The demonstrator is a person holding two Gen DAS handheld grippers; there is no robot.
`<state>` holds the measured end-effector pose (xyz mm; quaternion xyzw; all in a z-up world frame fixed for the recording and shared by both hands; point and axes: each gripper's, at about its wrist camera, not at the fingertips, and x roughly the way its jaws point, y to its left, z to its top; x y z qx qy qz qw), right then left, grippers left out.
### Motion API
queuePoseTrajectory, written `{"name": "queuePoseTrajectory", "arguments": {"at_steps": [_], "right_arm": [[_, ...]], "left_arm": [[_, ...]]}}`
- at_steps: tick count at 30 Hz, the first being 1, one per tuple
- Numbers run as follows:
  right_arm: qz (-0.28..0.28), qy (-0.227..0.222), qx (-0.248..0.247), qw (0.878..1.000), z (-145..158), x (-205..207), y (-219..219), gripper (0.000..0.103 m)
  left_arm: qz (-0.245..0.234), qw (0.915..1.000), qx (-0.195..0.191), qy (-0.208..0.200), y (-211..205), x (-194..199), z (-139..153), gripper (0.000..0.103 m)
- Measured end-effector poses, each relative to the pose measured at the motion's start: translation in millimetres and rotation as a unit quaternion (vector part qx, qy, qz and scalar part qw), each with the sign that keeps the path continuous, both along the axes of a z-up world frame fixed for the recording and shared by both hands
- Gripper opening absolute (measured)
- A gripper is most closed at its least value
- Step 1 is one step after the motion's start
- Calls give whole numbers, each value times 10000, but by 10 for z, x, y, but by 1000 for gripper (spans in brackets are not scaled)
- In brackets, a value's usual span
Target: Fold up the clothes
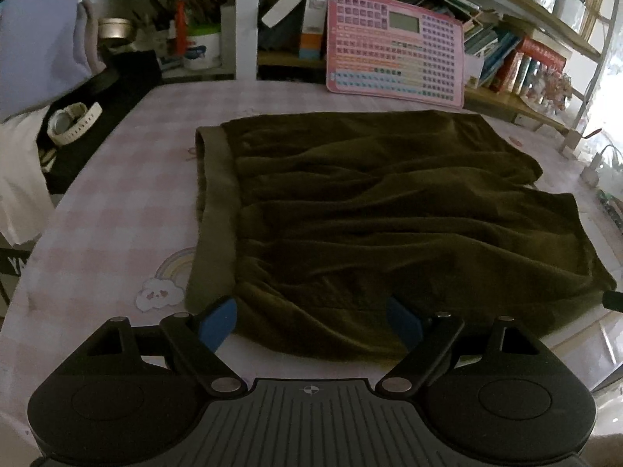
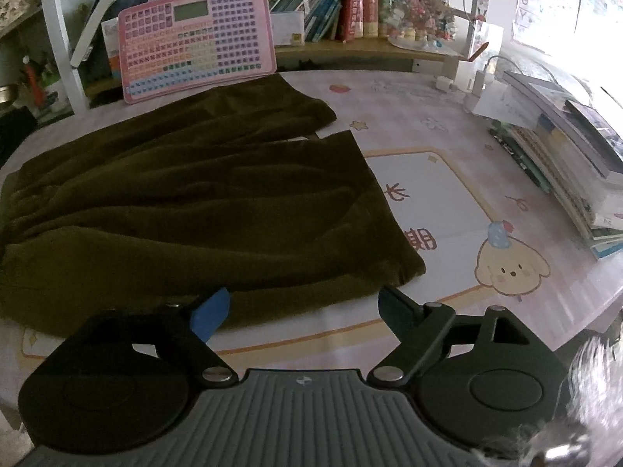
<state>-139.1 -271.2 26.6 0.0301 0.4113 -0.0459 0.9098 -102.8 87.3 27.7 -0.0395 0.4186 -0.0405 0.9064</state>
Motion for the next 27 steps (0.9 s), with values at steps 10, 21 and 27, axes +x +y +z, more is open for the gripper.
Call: {"name": "queuePoseTrajectory", "arguments": {"at_steps": [10,21,27], "right_arm": [[-50,75,-126,9999,16,-59,34,86],[-53,150,-237,9996,51,-26,10,86],[-93,84,-309,9994,123,61,-105,86]], "left_arm": [[80,9997,-145,183,37,1,-83,87],[178,9992,-228,261,54,18,-104,87],[334,9991,-190,200,104,78,-52,87]]}}
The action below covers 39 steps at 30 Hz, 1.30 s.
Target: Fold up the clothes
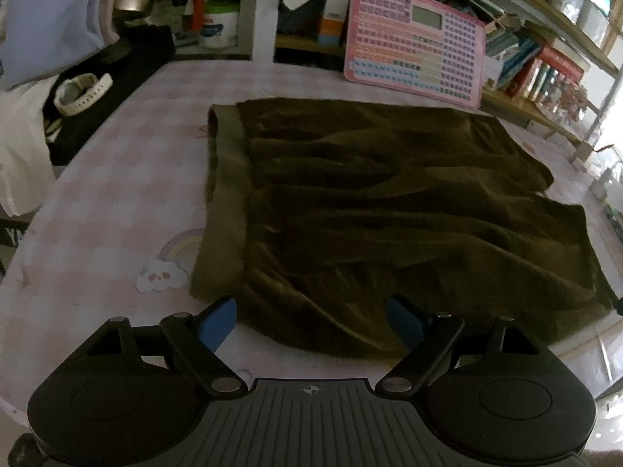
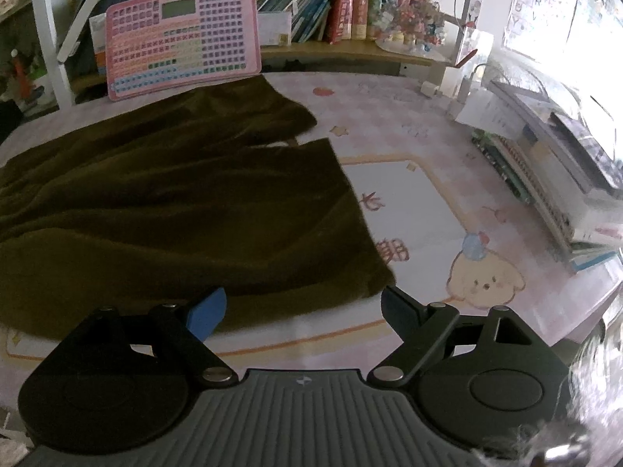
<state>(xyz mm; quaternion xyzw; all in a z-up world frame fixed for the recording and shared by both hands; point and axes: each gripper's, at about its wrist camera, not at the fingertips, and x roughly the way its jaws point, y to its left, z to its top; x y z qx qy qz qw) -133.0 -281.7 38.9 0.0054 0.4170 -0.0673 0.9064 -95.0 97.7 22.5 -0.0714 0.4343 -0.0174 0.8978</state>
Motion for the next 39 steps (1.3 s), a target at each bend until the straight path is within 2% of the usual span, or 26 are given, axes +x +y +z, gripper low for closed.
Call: {"name": "queuePoseTrajectory", "arguments": {"at_steps": [11,20,24,31,39], "right_arm": [[339,-56,-294,9990,150,434,-354,87],[1212,-153,-376,9918,211,1241,-578,87],[1796,-320,-423,9823,290,1710,-642,87],[2981,-599,-90,9526,342,2458,-715,87],[3455,-561,287,9363,217,3340,-815,87]], "left_arm": [[594,9982,67,54,49,162,26,87],[1033,9943,230,98,-69,433,124,87],[1224,9919,320,-50,-111,675,249,87],[1138,9902,745,-316,-264,1088,402,87],[1035,9880,1089,-347,-219,1521,404,87]]}}
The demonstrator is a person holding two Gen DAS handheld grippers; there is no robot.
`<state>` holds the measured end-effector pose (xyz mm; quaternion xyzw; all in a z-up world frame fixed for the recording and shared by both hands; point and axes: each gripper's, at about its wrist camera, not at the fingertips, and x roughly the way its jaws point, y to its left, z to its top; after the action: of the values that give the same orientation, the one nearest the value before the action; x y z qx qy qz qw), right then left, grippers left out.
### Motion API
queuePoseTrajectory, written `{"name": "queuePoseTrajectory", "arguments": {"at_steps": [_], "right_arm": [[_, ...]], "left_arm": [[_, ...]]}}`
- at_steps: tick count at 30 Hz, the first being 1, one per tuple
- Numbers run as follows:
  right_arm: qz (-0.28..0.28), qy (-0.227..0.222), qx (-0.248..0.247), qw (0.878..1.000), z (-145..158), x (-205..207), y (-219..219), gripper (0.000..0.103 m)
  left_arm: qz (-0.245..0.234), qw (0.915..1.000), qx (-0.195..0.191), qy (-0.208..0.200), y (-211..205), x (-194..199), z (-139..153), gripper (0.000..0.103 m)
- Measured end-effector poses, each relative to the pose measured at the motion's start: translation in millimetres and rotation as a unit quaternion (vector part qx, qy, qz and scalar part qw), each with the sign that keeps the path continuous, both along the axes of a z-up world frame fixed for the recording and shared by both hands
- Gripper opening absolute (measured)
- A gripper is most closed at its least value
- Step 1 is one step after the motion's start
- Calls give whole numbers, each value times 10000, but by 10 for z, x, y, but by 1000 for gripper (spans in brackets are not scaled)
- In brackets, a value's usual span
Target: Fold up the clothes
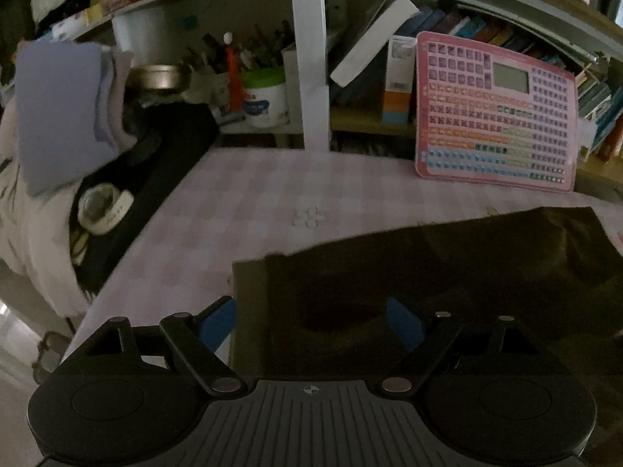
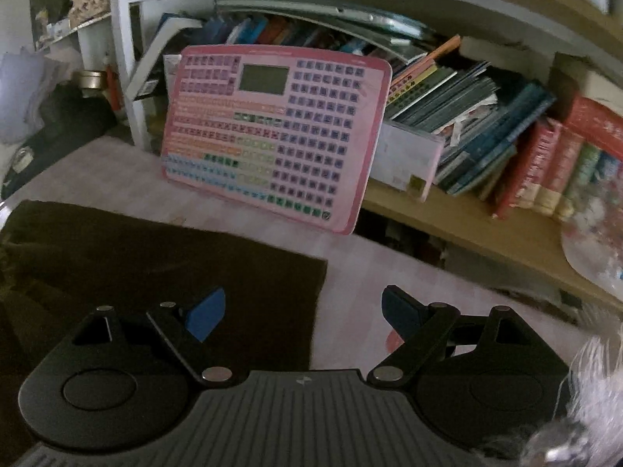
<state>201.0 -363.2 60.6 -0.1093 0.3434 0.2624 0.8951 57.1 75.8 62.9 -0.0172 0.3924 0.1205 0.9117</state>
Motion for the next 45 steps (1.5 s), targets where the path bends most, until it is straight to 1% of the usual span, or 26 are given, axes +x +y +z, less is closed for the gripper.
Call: {"name": "queuePoseTrajectory", "arguments": {"at_steps": [4,7,10,12,14,16,18,19,20,22,23,26,28,30,31,32,33,34,35,36,37,38,39,40,42,45], "right_arm": [[-19,185,147,9997,-168,361,-49,87],[-16,321,154,9994,-321,551,-19,87],[147,311,-39,9994,-442,708,75,86],[306,299,-116,9990,-487,817,143,85],[452,319,-177,9983,-532,924,205,84],[564,354,-236,9975,-584,1005,267,78],[624,431,-294,9967,-661,1072,322,67],[616,509,-320,9963,-706,1106,343,67],[601,608,-334,9958,-752,1138,363,67],[602,784,-338,9945,-834,1186,382,63],[602,818,-318,9943,-851,1198,380,60],[613,877,-272,9939,-881,1222,372,59],[647,857,-314,9937,-879,1213,380,58],[647,867,-331,9936,-873,1215,387,56],[646,872,-338,9935,-870,1216,390,56],[648,892,-351,9933,-862,1214,396,53],[649,914,-364,9930,-854,1213,402,47],[651,947,-371,9927,-841,1213,408,42],[641,996,-377,9922,-825,1215,410,28],[590,1054,-398,9919,-803,1213,404,19],[498,1106,-417,9917,-790,1203,395,17],[404,1156,-435,9915,-778,1193,386,14],[296,1094,-467,9925,-756,1158,376,10],[188,1024,-500,9933,-734,1121,366,8],[-48,633,-394,9972,-618,1019,319,7],[-473,92,-135,9987,-369,859,248,7]], "left_arm": [[75,9999,78,61,61,169,-38,87],[-31,9996,232,164,79,283,-89,87],[-223,9983,455,285,118,404,-145,87],[-341,9978,446,338,186,479,-174,86],[-449,9978,302,387,261,539,-198,81],[-538,9975,202,416,321,601,-226,69],[-614,9963,257,552,347,673,-273,59],[-658,9954,294,626,356,707,-298,58],[-715,9946,318,685,362,735,-323,58],[-833,9930,311,774,379,789,-369,58],[-879,9923,300,820,389,815,-393,58],[-1021,9895,350,957,415,904,-472,58],[-1165,9869,400,1043,426,965,-530,61],[-1389,9825,429,1165,429,1028,-599,62],[-1503,9804,446,1196,431,1055,-628,68],[-1594,9793,426,1169,444,1075,-639,70],[-1686,9782,405,1142,456,1094,-649,71],[-1749,9774,333,1136,478,1111,-656,69],[-1770,9772,182,1159,512,1124,-657,67],[-1781,9771,5,1167,546,1130,-657,57],[-1775,9771,-212,1153,580,1124,-658,47],[-1772,9768,-408,1136,608,1117,-658,41],[-1777,9765,-525,1106,618,1110,-655,23],[-1785,9765,-555,1071,614,1110,-646,12],[-1838,9782,-429,863,586,1111,-573,5],[-1861,9817,-327,236,565,1039,-366,4]]}}
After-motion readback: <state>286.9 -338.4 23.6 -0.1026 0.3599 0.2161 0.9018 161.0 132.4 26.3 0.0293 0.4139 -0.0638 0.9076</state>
